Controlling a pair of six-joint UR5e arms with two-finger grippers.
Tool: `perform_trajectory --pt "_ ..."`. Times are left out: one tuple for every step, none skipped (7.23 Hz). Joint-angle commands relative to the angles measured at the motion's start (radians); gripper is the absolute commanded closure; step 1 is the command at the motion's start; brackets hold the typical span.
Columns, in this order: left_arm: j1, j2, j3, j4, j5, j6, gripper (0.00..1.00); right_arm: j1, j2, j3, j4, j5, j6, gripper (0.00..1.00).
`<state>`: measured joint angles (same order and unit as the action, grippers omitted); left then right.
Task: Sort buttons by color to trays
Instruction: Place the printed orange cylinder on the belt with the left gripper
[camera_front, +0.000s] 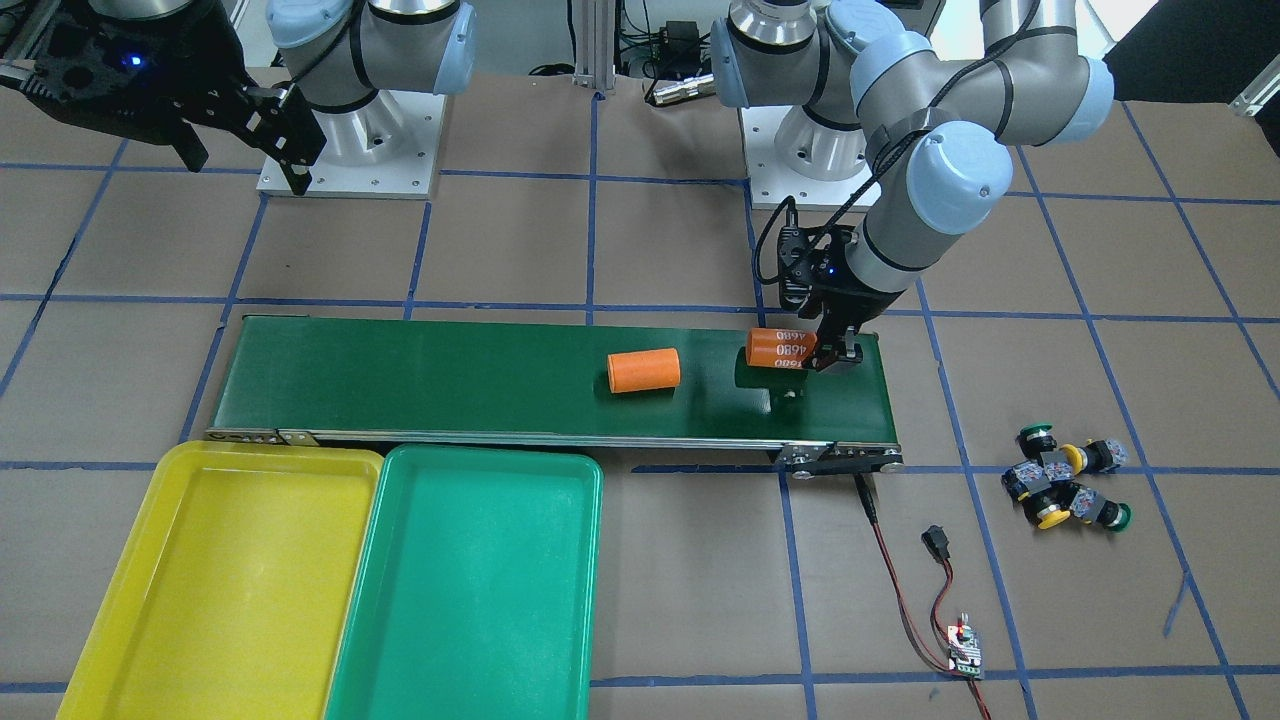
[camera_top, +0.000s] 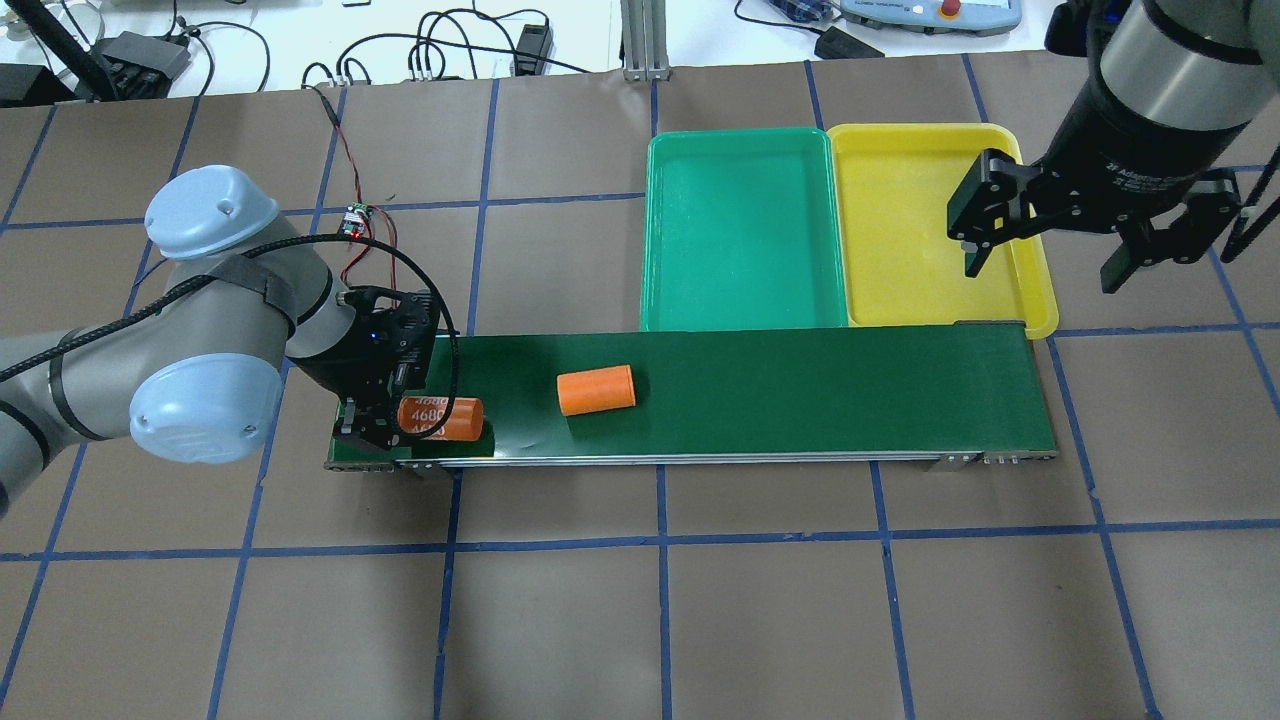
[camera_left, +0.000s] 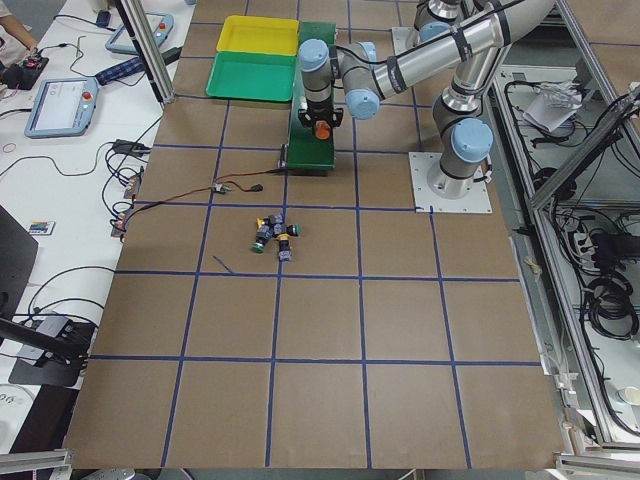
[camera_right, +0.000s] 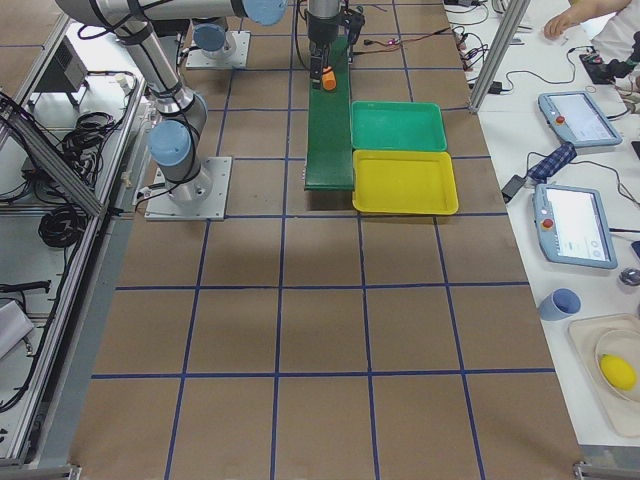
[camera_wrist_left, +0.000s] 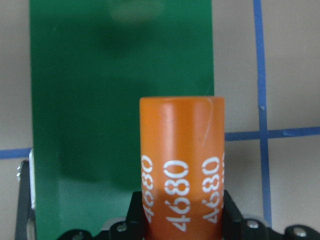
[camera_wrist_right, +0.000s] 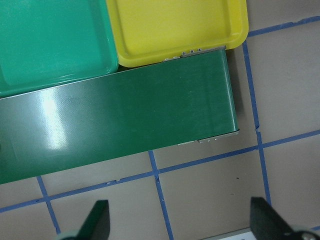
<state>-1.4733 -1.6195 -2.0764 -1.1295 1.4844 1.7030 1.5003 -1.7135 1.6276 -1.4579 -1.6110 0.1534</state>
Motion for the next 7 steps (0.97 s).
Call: perform_trajectory --pt "0.001 0.009 0.007 0.031 0.005 -0.043 0.00 0.000 0.000 0.000 -0.001 0.000 0.000 0.00" --pt "0.013 0.029 0.018 0.042 0.007 -0.093 0.00 0.000 0.000 0.000 -0.001 0.000 0.000 0.00" --pt "0.059 0.041 0.030 0.042 0.008 -0.164 0.00 -0.002 0.000 0.000 0.001 -0.001 0.000 0.00" --pt "0.150 0.050 0.036 0.056 0.005 -0.210 0.00 -0.002 0.000 0.000 0.001 -0.026 0.000 0.00" --pt "0.268 0.029 0.050 0.069 -0.007 -0.216 0.00 -0.002 0.000 0.000 0.001 -0.049 -0.002 0.00" --pt "0.363 0.001 0.067 0.107 -0.010 -0.221 0.00 0.000 0.000 0.000 0.001 -0.049 -0.002 0.00" --pt "0.420 -0.032 0.073 0.150 -0.041 -0.327 0.00 0.000 0.000 0.000 0.001 -0.049 -0.002 0.00"
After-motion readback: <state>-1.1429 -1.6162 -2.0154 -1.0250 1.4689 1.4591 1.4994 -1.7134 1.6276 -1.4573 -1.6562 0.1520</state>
